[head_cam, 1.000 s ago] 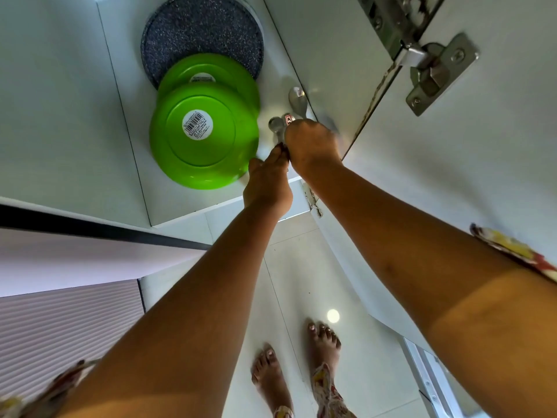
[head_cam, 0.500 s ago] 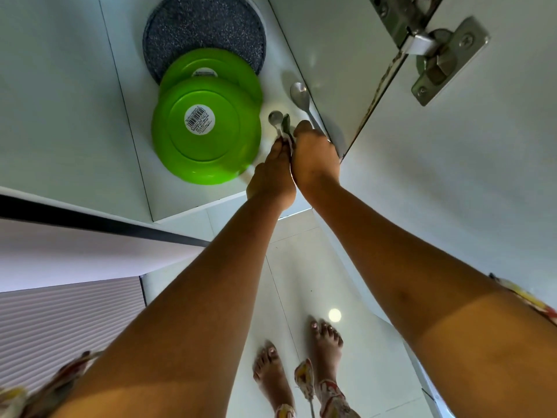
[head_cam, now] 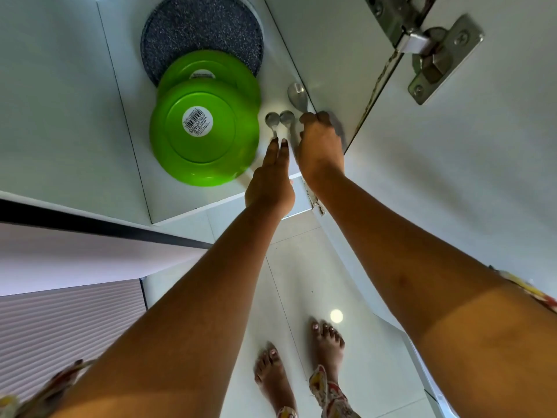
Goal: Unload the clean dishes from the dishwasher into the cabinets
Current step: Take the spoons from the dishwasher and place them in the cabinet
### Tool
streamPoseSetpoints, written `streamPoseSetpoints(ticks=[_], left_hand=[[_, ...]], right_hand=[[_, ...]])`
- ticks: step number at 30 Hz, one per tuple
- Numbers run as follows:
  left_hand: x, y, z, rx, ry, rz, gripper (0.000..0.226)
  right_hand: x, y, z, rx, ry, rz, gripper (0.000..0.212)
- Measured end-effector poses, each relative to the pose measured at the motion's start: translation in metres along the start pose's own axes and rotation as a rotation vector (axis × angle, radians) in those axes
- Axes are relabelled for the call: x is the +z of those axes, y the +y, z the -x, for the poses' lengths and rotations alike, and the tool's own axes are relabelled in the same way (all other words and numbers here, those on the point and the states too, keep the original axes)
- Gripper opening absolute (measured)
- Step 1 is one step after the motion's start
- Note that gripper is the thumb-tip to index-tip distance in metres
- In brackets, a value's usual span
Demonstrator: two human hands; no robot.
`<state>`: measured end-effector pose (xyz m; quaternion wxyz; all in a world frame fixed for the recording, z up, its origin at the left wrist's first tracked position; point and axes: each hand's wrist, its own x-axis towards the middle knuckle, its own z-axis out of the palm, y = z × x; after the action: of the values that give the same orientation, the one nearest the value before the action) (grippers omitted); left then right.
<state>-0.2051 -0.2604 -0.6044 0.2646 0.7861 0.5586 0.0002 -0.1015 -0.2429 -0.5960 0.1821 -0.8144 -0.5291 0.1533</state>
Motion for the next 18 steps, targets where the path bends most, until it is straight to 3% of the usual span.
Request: streamPoseSetpoints(ticks=[9,14,18], left_hand=[[-0.005,0.005,0.003,0.13,0.015,-0.149,0.05],[-0.007,0.007,-0.001,0.119,-0.029,-0.162,0.056],[-0.003,0.004,0.0,0.123,-0.028,-0.169,0.06]], right_hand=[[-0.009,-0.001,-0.01,-0.085,-0.051,0.245,0.029],[-0.013,-0.007,-0.013,-0.063,-0.047,0.207,0.02],[-0.01,-0.004,-0.008,0.021,-0.01,0.081,0.037]])
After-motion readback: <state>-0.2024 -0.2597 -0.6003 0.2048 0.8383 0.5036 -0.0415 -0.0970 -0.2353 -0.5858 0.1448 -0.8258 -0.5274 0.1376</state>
